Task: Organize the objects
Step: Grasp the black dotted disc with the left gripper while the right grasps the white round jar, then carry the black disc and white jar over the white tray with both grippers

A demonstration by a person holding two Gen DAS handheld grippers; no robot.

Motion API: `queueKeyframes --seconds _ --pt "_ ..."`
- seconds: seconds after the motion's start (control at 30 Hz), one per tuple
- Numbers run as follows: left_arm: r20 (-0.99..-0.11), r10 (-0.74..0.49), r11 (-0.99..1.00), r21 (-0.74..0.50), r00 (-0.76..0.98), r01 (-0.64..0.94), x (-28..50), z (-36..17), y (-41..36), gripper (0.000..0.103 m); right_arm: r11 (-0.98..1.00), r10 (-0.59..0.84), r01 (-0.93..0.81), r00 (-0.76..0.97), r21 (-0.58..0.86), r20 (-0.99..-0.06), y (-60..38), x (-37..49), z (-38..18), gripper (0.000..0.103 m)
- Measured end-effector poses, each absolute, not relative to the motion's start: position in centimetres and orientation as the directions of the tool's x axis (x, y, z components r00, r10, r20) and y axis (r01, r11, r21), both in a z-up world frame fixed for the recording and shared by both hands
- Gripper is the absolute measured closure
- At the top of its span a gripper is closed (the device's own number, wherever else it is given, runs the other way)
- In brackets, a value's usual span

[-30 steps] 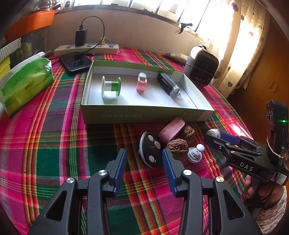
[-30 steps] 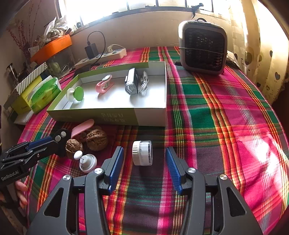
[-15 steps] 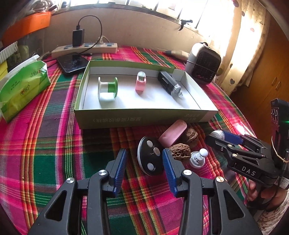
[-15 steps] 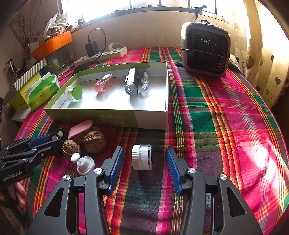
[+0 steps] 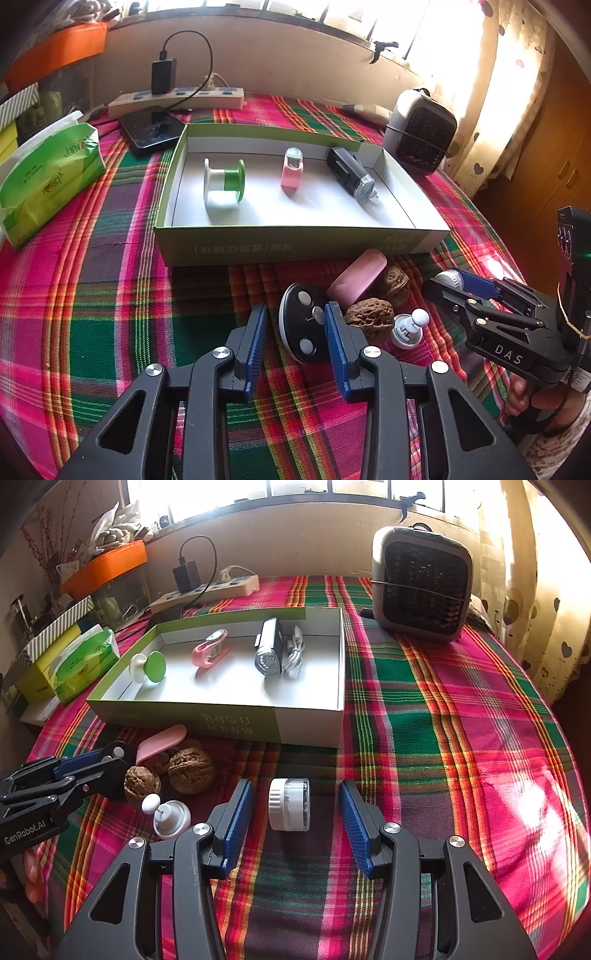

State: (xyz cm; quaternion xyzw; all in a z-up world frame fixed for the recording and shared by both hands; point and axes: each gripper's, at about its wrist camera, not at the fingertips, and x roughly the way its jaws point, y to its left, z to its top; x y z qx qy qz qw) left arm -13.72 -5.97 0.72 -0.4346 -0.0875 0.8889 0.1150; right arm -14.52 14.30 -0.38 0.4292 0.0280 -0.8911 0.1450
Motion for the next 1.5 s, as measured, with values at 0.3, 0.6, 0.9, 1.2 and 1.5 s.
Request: queueKeyframes --seconds 0.3,0.6,0.9,1.2,1.5 --pt "-0.753 0.277 -0.960 -0.246 -0.597 -0.134 -13.6 0.8 -5.7 0.079 -0.958 -0.234 0.275 -0.592 0.079 -0.771 14.5 -14.4 -0.4 0.059" --pt "-0.753 0.275 -0.960 -0.245 -0.598 -0.133 -13.6 0.8 -5.8 0.079 -0.957 -0.235 0.280 -0.592 0.077 -0.771 14.4 -14.4 -0.3 0.074" --pt "-0.752 0.273 -0.961 -0.245 -0.599 -0.131 -13.5 0.9 -5.7 0.079 -0.955 -0.239 0.285 -0.593 0.077 -0.769 14.3 -14.3 -0.2 0.083" --pt "-0.750 0.267 -0.963 -0.240 -0.605 -0.127 -13.4 1.1 -5.9 0.079 -0.953 -0.248 0.290 -0.596 0.083 -0.764 14.1 -14.1 0.0 0.083" --pt "-0.744 0.256 -0.965 -0.230 -0.617 -0.123 -13.1 1.7 -5.9 0.079 -0.951 -0.259 0.294 -0.606 0.090 -0.753 14.1 -13.9 0.6 0.083"
